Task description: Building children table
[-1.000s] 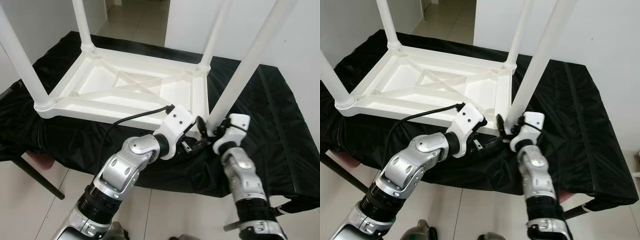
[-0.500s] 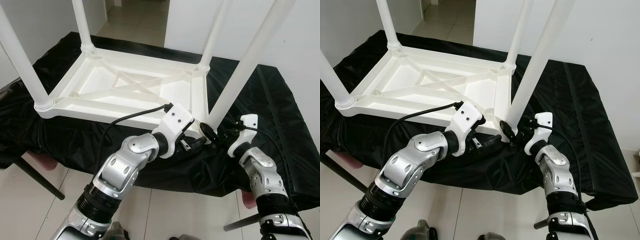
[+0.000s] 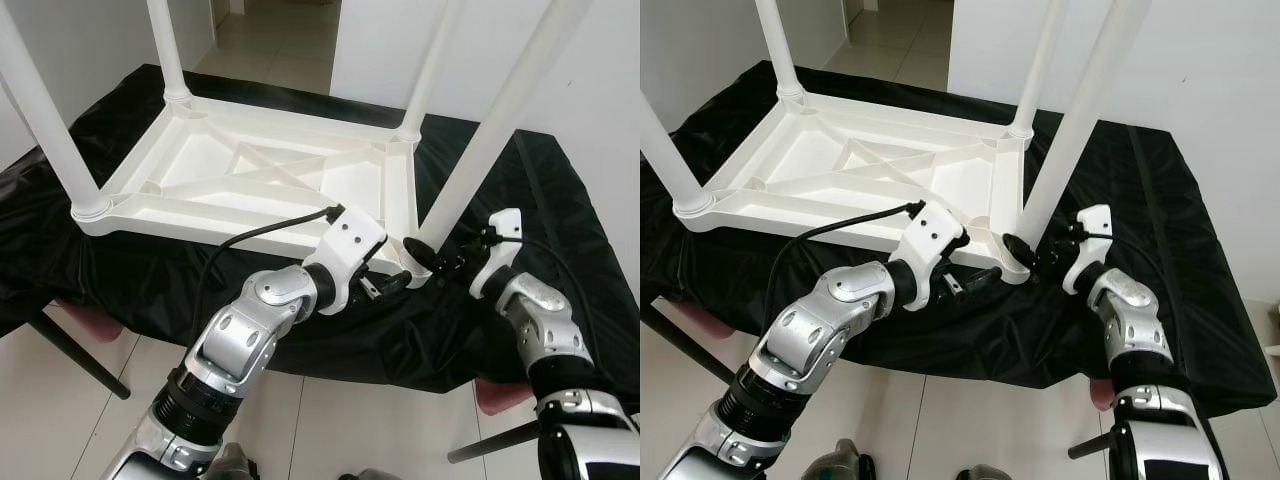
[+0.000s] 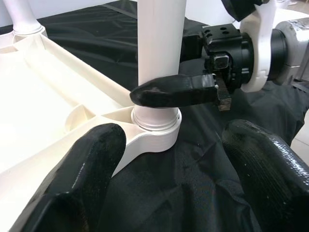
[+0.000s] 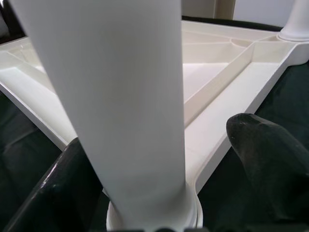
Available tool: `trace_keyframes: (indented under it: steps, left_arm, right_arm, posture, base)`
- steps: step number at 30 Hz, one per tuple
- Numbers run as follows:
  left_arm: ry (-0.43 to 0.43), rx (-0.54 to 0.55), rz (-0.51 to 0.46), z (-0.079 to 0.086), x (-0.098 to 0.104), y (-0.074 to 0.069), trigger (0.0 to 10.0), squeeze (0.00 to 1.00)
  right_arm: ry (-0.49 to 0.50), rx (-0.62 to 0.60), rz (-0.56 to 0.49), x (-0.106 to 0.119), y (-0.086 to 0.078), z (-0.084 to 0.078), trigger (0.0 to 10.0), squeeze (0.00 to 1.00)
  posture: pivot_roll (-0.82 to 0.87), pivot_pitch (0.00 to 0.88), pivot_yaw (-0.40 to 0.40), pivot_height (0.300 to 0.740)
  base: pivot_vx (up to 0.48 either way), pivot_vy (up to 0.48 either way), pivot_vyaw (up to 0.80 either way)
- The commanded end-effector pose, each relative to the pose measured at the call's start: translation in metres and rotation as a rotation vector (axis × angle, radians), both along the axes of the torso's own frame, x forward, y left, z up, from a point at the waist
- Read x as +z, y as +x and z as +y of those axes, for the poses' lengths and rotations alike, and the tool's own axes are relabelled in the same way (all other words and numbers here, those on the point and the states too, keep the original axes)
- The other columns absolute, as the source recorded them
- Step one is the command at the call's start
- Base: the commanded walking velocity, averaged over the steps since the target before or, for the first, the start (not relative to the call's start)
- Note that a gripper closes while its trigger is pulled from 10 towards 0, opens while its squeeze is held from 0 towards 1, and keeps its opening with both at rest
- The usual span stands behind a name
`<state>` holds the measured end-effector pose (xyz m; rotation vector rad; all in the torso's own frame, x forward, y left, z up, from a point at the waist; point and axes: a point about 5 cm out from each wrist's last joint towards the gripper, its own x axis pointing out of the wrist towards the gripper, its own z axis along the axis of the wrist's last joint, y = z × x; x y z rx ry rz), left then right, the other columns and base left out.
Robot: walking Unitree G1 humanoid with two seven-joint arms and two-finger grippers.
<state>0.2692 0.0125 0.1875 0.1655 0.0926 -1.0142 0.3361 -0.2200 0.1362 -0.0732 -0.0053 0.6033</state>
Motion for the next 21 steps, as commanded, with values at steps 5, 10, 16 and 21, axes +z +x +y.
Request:
trace_keyframes:
  steps: [5,10,16,21]
  left_arm:
    - [0.002,-0.010,0.008,-0.001,0.000,-0.001,10.0,0.00]
    - [0.001,-0.007,0.010,0.000,0.000,-0.001,10.0,0.00]
    - [0.001,0.000,0.011,0.000,0.000,-0.002,10.0,0.00]
    - [0.000,0.001,0.011,0.000,0.000,-0.002,10.0,0.00]
  right_arm:
    - [-0.033,0.006,0.041,-0.011,0.003,0.003,4.1,0.00]
    - [-0.038,0.025,0.065,-0.015,0.003,0.006,0.0,0.00]
    - [-0.041,0.061,0.090,-0.020,0.001,0.009,0.0,0.00]
    - [-0.033,0.071,0.083,-0.020,0.000,0.010,0.0,0.00]
  posture:
    - [0.05,0.021,-0.043,0.740]
    - [0.05,0.023,-0.044,0.740]
    - [0.05,0.026,-0.049,0.740]
    - [0.05,0.025,-0.051,0.740]
  base:
    - [0.000,0.000,0.00]
    - [0.000,0.000,0.00]
    - [0.000,0.000,0.00]
    - [0.000,0.000,0.00]
